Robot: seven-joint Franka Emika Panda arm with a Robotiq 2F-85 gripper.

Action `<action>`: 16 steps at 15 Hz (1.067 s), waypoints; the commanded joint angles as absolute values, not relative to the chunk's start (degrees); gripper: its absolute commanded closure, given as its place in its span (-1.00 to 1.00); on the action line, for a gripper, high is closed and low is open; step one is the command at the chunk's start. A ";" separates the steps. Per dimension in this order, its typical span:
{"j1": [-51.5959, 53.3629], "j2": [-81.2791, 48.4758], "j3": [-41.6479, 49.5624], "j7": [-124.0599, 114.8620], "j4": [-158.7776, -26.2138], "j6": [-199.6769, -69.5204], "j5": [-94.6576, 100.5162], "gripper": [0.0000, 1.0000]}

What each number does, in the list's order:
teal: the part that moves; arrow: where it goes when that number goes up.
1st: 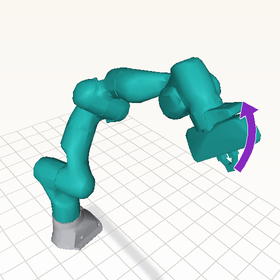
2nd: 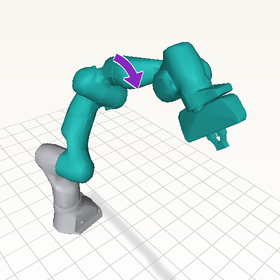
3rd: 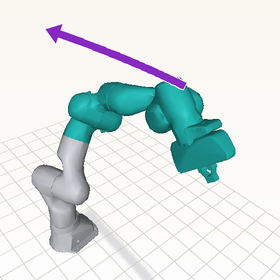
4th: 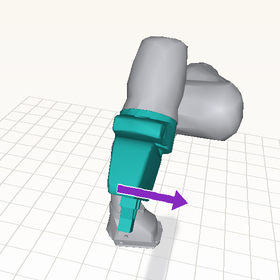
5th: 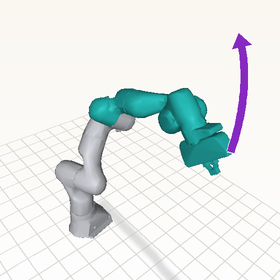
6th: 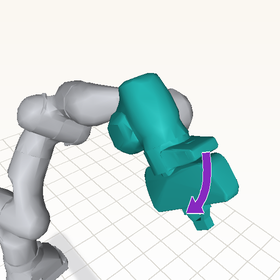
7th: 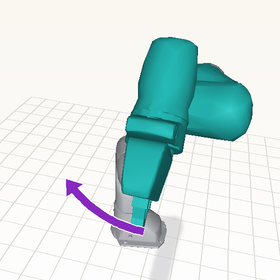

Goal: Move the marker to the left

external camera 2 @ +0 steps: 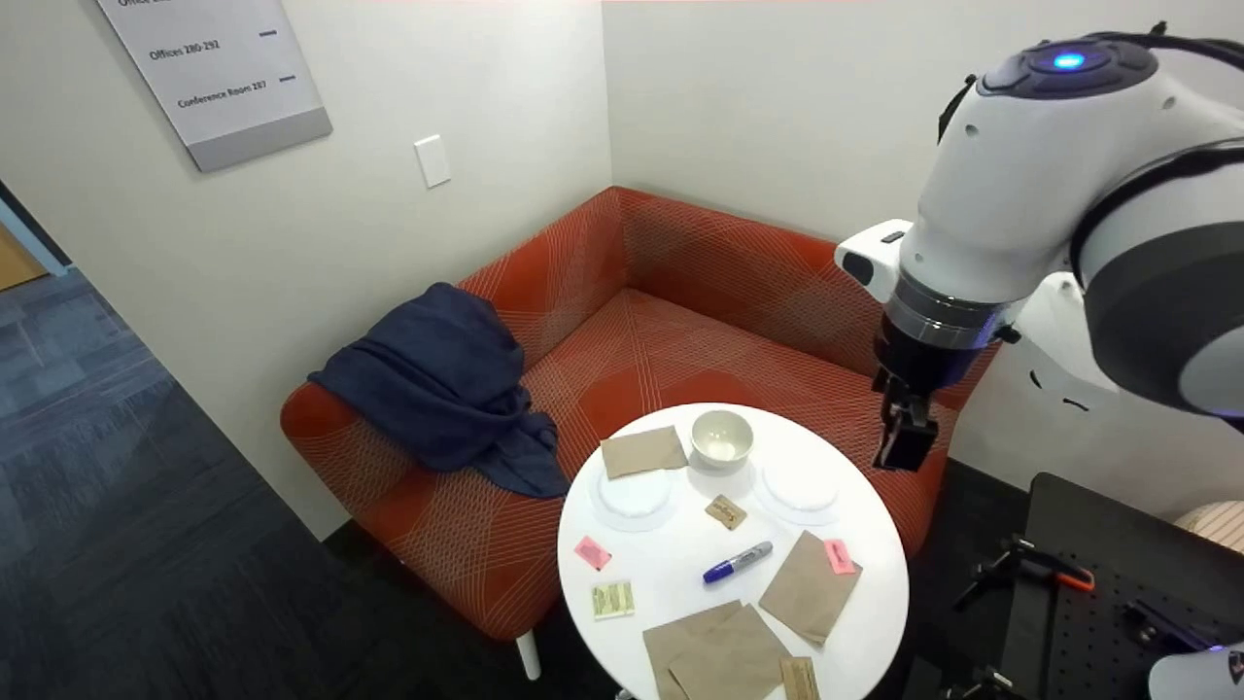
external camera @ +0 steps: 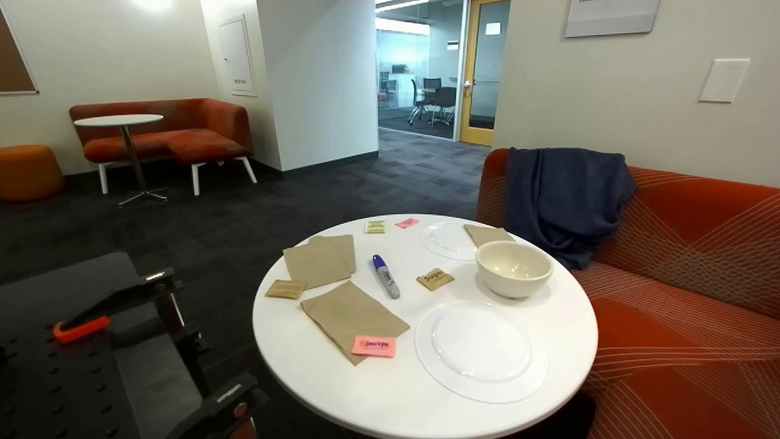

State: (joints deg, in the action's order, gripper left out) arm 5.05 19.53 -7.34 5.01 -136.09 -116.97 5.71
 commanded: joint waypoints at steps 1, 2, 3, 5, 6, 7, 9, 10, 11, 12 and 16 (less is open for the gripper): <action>5.50 20.43 -4.96 11.54 -142.79 -126.69 8.40 -1.00; 5.40 20.16 -4.46 12.73 -144.49 -129.98 8.86 -1.00; 5.34 19.67 -3.86 14.20 -146.02 -132.88 9.23 -1.00; 5.44 18.57 -2.52 17.77 -148.60 -137.16 9.20 -1.00; 5.67 17.94 -1.74 19.94 -149.61 -138.74 8.45 -1.00; 5.69 17.03 -1.11 21.68 -150.52 -140.29 8.20 -1.00; 5.77 15.46 0.25 25.42 -152.00 -142.90 7.57 -1.00; 5.68 14.60 0.81 27.06 -152.53 -144.00 7.49 -1.00; 5.67 13.54 1.28 28.48 -152.85 -144.91 7.29 -1.00; 5.58 12.43 1.62 29.48 -152.79 -145.30 7.17 -1.00; 4.99 12.37 1.00 28.16 -152.63 -143.61 7.81 -1.00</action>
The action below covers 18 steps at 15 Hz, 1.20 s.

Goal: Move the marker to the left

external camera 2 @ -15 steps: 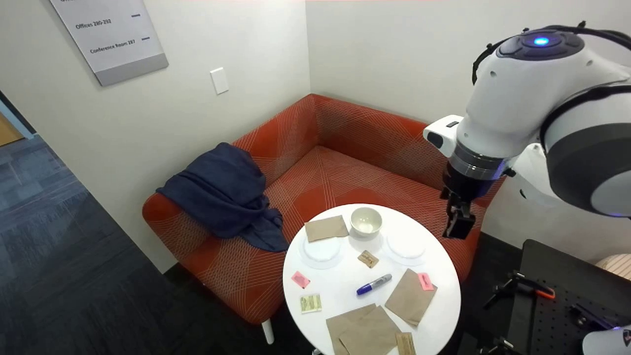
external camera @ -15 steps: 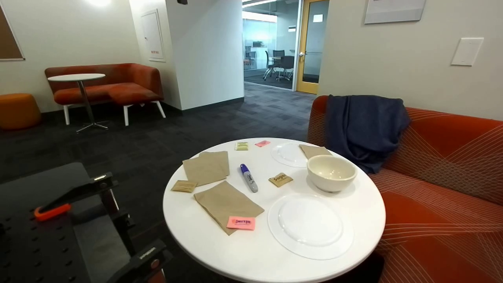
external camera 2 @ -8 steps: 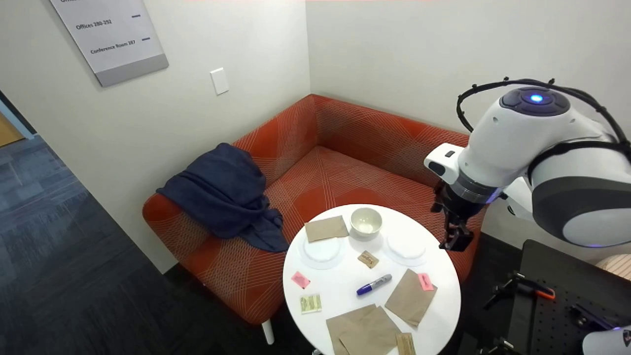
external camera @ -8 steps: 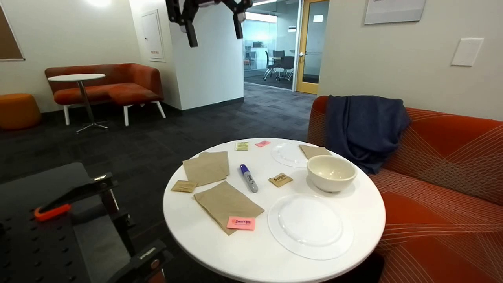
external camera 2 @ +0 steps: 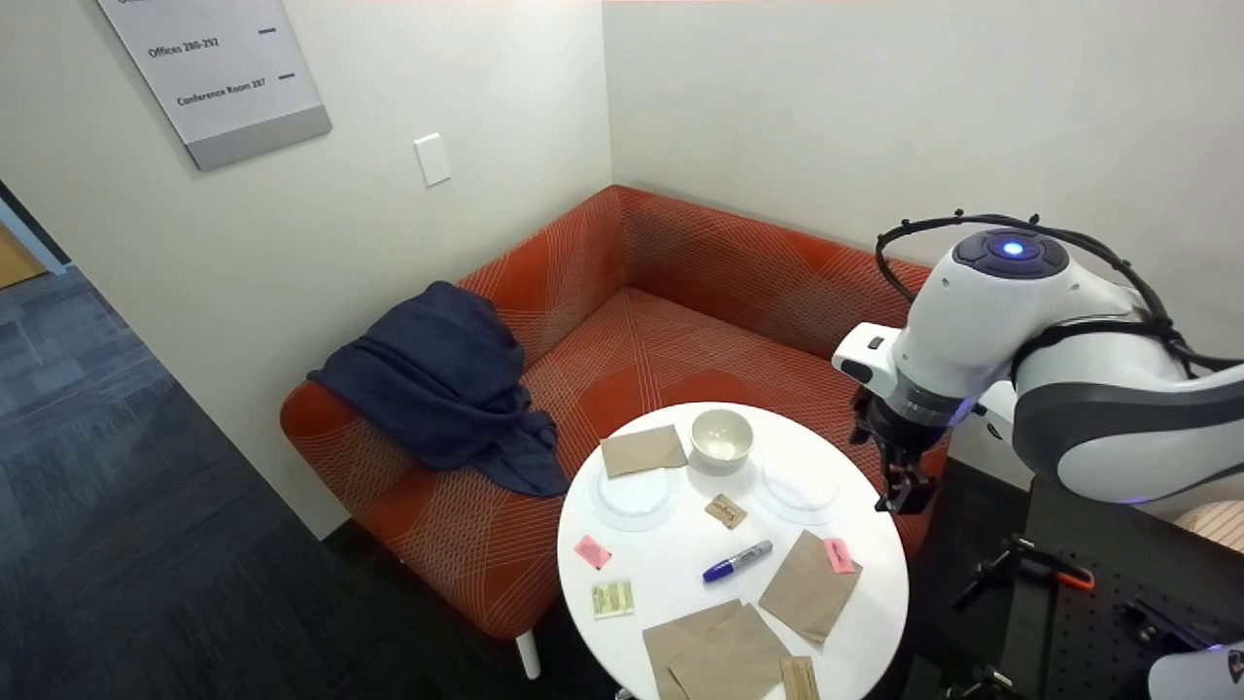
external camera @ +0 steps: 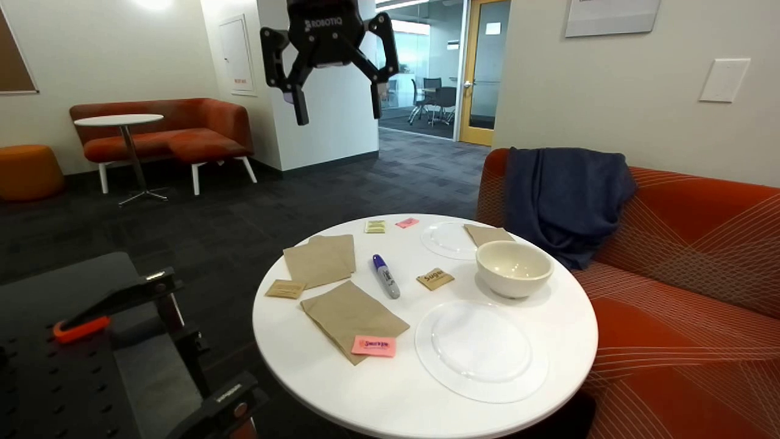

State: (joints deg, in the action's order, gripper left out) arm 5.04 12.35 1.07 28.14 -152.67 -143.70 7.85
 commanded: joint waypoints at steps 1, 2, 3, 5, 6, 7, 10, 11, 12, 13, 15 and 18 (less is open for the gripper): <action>5.00 12.41 0.98 28.15 -152.62 -143.61 7.81 -1.00; 5.02 12.49 0.93 28.14 -152.61 -143.61 7.82 -1.00; 5.02 12.49 0.93 28.13 -152.58 -143.61 7.82 -1.00; 5.02 12.51 0.93 28.13 -152.57 -143.61 7.82 -1.00; 5.03 12.51 0.92 28.13 -152.57 -143.61 7.82 -1.00; 5.25 12.32 0.93 28.19 -152.53 -144.12 7.27 -1.00; 6.18 10.34 0.82 29.79 -152.89 -147.29 6.25 -1.00; 6.72 9.22 1.01 31.08 -152.98 -149.52 5.24 -1.00; 7.24 8.06 1.18 32.28 -152.82 -151.56 4.12 -1.00; 7.98 6.26 1.48 34.49 -152.57 -154.17 1.81 -1.00; 8.90 2.56 1.40 39.01 -151.61 -157.80 -3.04 -1.00; 8.55 -3.16 -0.19 47.13 -149.28 -159.50 -11.95 -1.00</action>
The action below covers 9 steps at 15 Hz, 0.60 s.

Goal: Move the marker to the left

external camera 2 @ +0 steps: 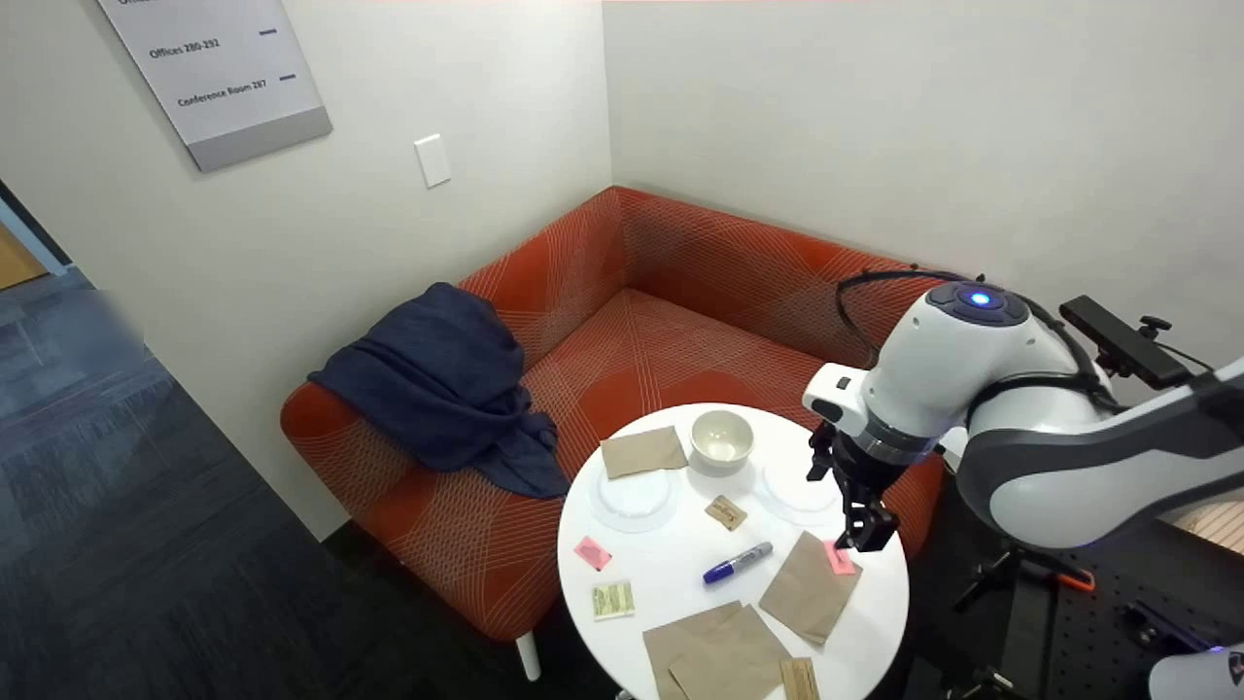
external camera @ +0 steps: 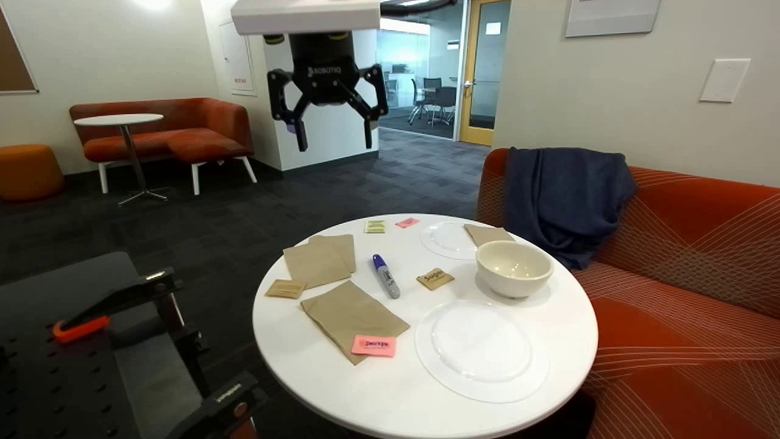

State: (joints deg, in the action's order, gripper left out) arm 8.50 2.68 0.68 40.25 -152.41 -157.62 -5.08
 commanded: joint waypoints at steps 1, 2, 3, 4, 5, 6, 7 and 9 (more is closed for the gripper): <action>7.82 -5.08 -1.23 49.44 -148.28 -159.44 -14.39 -1.00; 6.23 -5.16 -1.63 52.98 -148.99 -159.30 -16.63 -1.00; 5.14 -6.57 -2.47 54.92 -148.03 -158.79 -18.16 -1.00; 4.05 -8.04 -3.25 56.49 -147.34 -158.89 -19.31 -1.00; 3.14 -9.48 -3.69 56.55 -146.61 -159.15 -18.86 -1.00; 2.17 -10.83 -4.15 56.73 -145.99 -159.47 -18.31 -1.00; 1.38 -11.96 -4.52 56.27 -145.36 -159.61 -17.07 -1.00; 0.61 -14.40 -4.75 54.04 -144.14 -160.52 -13.87 -1.00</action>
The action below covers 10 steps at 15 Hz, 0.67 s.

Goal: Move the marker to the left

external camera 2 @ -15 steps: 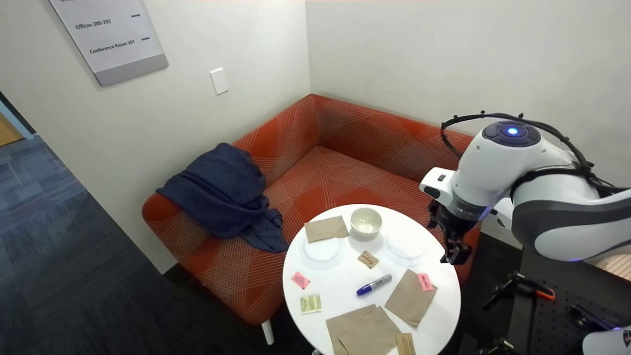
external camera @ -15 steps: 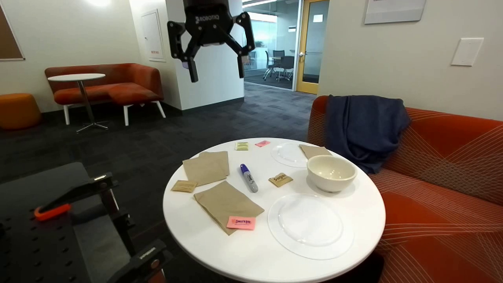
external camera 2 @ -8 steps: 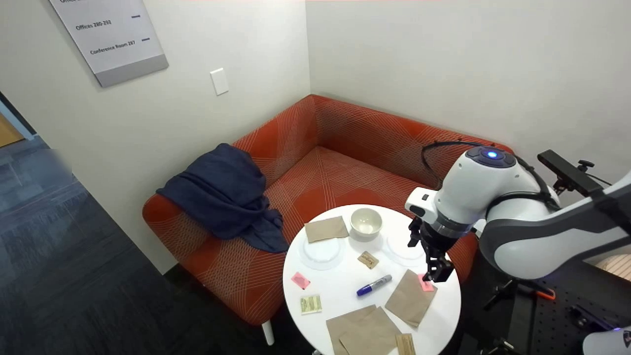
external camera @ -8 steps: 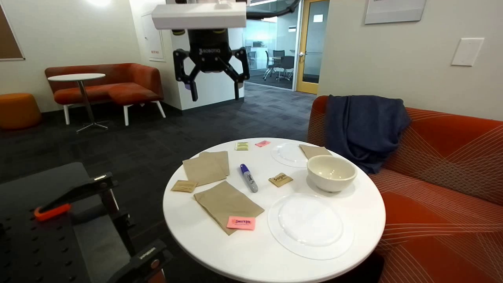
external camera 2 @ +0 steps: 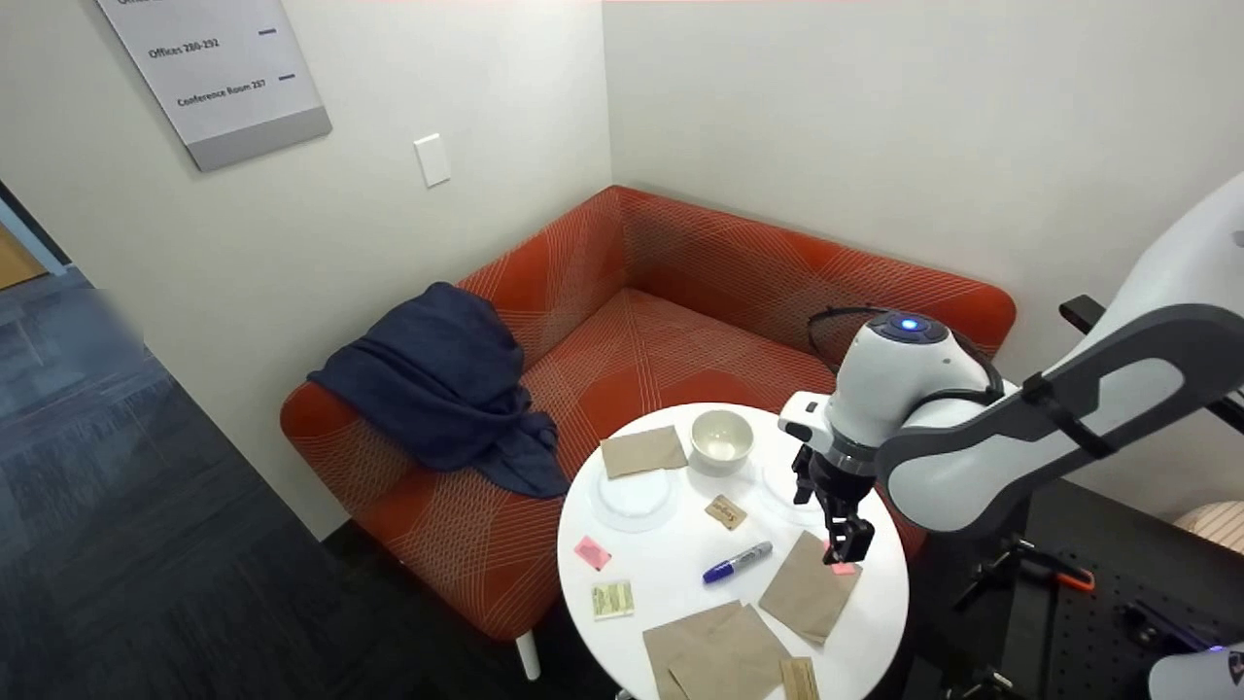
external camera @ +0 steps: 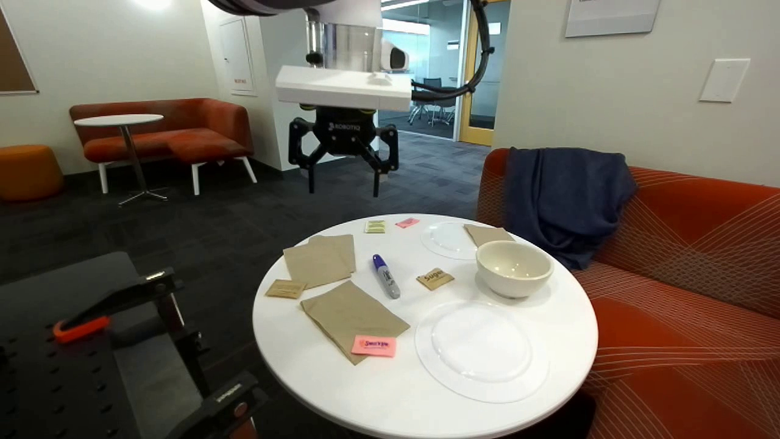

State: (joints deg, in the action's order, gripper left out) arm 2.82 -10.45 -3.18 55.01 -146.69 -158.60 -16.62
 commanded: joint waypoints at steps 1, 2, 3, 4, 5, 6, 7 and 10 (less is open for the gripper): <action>0.64 -15.51 -4.66 52.65 -143.54 -161.12 -12.03 -1.00; 0.69 -16.44 -4.49 51.36 -142.93 -161.64 -10.00 -1.00; 1.01 -17.81 -4.22 49.54 -142.29 -162.91 -7.87 -1.00; 1.48 -18.92 -3.89 47.27 -141.68 -163.91 -5.52 -1.00; 2.07 -19.91 -3.38 44.76 -141.10 -164.99 -2.82 -1.00; 2.67 -20.88 -2.95 41.98 -140.61 -166.14 -0.16 -1.00; 2.96 -21.87 -2.71 39.64 -140.03 -167.22 2.21 -1.00; 4.17 -24.48 -1.73 32.88 -138.20 -168.70 8.66 -1.00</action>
